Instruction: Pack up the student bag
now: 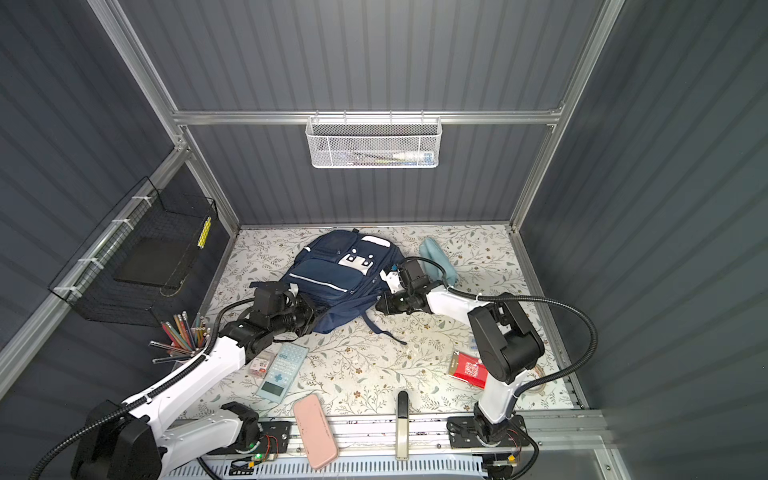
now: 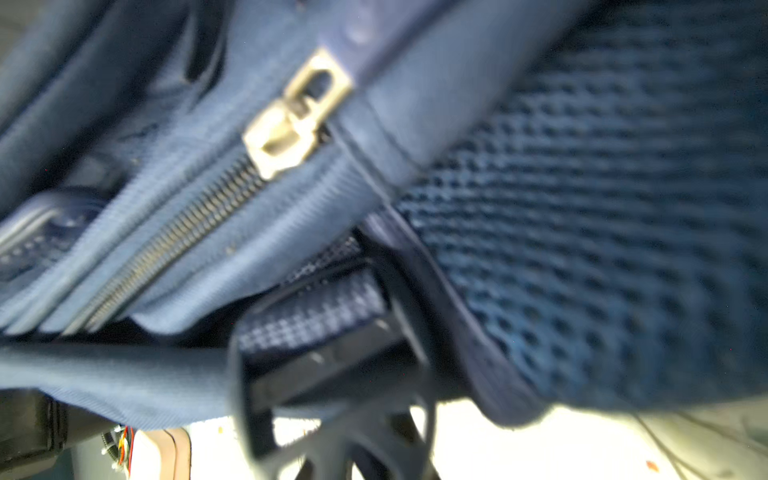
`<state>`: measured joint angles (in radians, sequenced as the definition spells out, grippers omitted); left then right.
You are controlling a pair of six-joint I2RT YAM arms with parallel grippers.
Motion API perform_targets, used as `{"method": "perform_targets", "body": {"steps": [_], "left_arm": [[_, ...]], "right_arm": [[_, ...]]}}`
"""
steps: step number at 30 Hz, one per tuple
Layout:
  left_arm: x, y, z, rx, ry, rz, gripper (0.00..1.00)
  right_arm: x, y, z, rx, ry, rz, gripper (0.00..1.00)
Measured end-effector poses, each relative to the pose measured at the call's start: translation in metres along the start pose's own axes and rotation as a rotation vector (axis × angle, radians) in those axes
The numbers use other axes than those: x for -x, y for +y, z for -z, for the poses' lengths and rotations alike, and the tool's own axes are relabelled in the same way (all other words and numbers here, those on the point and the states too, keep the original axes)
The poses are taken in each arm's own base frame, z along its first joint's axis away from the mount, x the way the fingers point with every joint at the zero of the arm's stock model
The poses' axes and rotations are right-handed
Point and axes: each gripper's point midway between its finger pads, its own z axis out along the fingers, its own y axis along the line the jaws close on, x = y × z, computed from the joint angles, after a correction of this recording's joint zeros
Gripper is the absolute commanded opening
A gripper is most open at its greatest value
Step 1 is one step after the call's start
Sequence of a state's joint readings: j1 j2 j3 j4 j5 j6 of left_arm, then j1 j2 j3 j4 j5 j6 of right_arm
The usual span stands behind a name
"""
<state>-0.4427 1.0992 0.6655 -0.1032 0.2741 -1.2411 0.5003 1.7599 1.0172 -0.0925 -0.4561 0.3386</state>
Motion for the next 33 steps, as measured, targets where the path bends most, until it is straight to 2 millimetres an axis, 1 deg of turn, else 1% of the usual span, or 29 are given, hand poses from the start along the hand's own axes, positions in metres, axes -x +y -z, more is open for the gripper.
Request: {"method": "perform_targets", "body": {"steps": [2, 3, 4, 5, 7, 8, 9, 12, 15, 17, 21, 22, 24, 26, 30, 33], "left_arm": [[-0.001, 0.000, 0.000, -0.001, 0.004, 0.001, 0.00], [0.000, 0.000, 0.000, 0.002, 0.003, 0.002, 0.00], [0.002, 0.004, 0.002, 0.014, -0.002, 0.011, 0.00], [0.005, 0.007, 0.004, 0.026, -0.011, 0.022, 0.00], [0.008, 0.009, 0.008, 0.032, -0.024, 0.036, 0.00], [0.009, 0.009, 0.008, 0.032, -0.027, 0.040, 0.00], [0.009, 0.010, 0.008, 0.033, -0.027, 0.043, 0.00], [0.009, 0.010, 0.008, 0.034, -0.027, 0.051, 0.00], [0.009, 0.010, 0.008, 0.034, -0.026, 0.057, 0.00], [0.009, 0.011, 0.008, 0.033, -0.027, 0.059, 0.00], [0.009, 0.011, 0.007, 0.033, -0.026, 0.062, 0.00], [0.009, 0.011, 0.007, 0.033, -0.026, 0.062, 0.00], [0.009, 0.011, 0.006, 0.033, -0.026, 0.062, 0.00], [0.009, 0.012, 0.006, 0.033, -0.026, 0.062, 0.00], [0.009, 0.012, 0.006, 0.034, -0.025, 0.062, 0.00], [0.008, 0.012, 0.006, 0.035, -0.025, 0.063, 0.00]], "right_arm": [[0.000, -0.004, 0.000, -0.022, -0.016, -0.012, 0.26], [0.001, -0.013, 0.000, -0.062, -0.032, -0.019, 0.28], [0.000, -0.031, 0.002, -0.140, -0.054, -0.039, 0.28], [-0.001, -0.049, 0.005, -0.196, -0.066, -0.062, 0.27], [-0.011, -0.088, 0.013, -0.316, -0.080, -0.114, 0.16], [-0.014, -0.097, 0.016, -0.343, -0.082, -0.127, 0.13], [-0.015, -0.101, 0.017, -0.354, -0.092, -0.127, 0.13], [-0.009, -0.094, 0.018, -0.343, -0.118, -0.101, 0.17], [-0.007, -0.078, 0.024, -0.304, -0.153, -0.065, 0.22], [-0.007, -0.062, 0.028, -0.273, -0.171, -0.030, 0.27], [-0.015, -0.017, 0.028, -0.192, -0.179, 0.072, 0.42], [-0.017, -0.006, 0.026, -0.170, -0.176, 0.102, 0.44], [-0.020, 0.007, 0.020, -0.144, -0.164, 0.145, 0.45], [-0.018, 0.011, 0.013, -0.138, -0.153, 0.167, 0.45], [-0.009, 0.004, -0.007, -0.145, -0.133, 0.201, 0.47], [-0.007, 0.001, -0.020, -0.121, -0.115, 0.222, 0.50]]}}
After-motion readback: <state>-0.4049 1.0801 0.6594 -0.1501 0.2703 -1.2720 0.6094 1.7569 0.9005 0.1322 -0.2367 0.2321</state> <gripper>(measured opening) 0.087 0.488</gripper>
